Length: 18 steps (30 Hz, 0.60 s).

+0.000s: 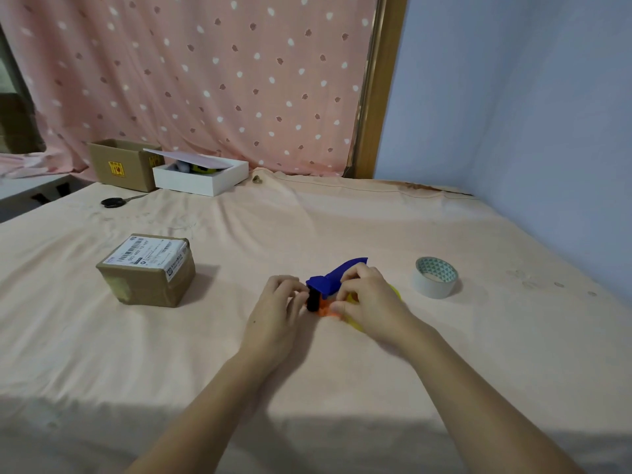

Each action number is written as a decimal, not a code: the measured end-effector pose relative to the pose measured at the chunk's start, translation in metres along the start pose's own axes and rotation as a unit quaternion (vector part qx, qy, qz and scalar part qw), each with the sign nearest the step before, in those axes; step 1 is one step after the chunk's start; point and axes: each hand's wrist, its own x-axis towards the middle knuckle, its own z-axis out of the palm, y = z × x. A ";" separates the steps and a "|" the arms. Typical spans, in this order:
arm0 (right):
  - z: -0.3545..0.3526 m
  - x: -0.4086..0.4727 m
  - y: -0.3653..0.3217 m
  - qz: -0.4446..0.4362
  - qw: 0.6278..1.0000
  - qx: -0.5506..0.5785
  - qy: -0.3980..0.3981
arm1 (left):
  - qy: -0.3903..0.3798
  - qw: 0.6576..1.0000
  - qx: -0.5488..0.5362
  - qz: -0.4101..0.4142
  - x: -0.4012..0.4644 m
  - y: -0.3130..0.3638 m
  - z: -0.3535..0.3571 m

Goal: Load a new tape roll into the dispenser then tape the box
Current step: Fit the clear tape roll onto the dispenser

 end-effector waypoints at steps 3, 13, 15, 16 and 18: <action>0.003 0.003 0.000 -0.007 1.000 -0.027 0.012 | -0.014 0.995 -0.082 -0.057 0.005 0.008 0.003; 0.016 0.017 0.007 -0.063 0.988 -0.130 0.047 | -0.015 0.989 -0.100 -0.104 0.005 0.011 0.005; 0.014 0.021 0.005 -0.058 0.989 -0.136 0.022 | -0.022 0.990 -0.095 -0.101 0.004 0.010 0.004; 0.012 0.023 0.004 -0.047 0.990 -0.133 0.011 | -0.025 0.991 -0.090 -0.100 0.004 0.011 0.003; 0.010 0.026 0.004 -0.038 0.991 -0.125 0.002 | -0.033 0.991 -0.079 -0.099 0.005 0.013 0.002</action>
